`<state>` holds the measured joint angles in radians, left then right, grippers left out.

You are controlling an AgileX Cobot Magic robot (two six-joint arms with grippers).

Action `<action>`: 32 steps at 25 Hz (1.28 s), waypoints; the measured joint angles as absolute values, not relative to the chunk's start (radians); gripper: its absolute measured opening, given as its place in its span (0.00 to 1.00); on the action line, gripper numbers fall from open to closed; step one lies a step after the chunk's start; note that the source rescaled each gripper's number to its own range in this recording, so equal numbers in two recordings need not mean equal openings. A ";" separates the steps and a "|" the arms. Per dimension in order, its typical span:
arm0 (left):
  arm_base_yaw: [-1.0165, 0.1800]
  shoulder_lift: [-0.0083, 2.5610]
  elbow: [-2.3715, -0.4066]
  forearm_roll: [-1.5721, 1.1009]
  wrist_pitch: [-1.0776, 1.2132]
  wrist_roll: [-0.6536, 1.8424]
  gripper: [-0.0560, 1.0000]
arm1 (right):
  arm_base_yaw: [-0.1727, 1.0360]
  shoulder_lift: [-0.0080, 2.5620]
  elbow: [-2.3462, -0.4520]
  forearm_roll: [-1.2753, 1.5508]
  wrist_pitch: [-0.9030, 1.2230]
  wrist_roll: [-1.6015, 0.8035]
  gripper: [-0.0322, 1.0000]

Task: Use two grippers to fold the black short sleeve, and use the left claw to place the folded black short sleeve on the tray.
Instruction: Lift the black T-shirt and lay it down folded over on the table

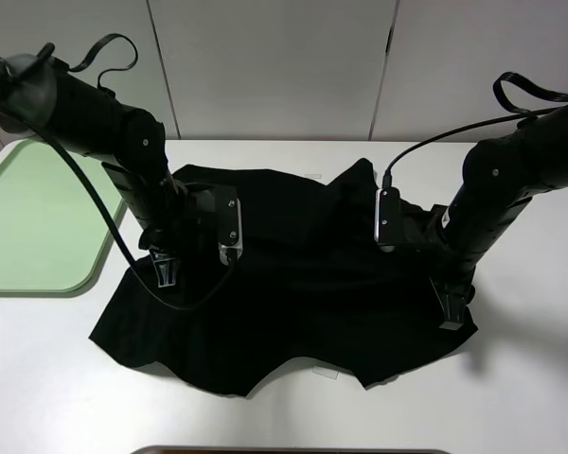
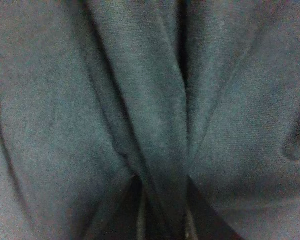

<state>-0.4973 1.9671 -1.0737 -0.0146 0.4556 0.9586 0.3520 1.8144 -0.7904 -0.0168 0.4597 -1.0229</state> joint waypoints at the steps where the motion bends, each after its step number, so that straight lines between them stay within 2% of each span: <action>1: -0.497 1.958 -1.075 -0.015 0.456 0.959 0.05 | 0.352 1.803 -0.790 -0.017 0.461 -1.023 0.03; 15: -0.497 1.833 -1.075 -0.017 0.485 0.960 0.05 | 0.352 1.616 -0.790 -0.019 0.504 -1.023 0.03; 26: -0.497 1.669 -1.075 0.043 0.547 0.960 0.05 | 0.352 1.475 -0.790 -0.020 0.630 -1.023 0.03; 32: -0.497 1.584 -1.075 0.078 0.549 0.960 0.05 | 0.352 1.426 -0.871 -0.020 0.750 -1.007 0.03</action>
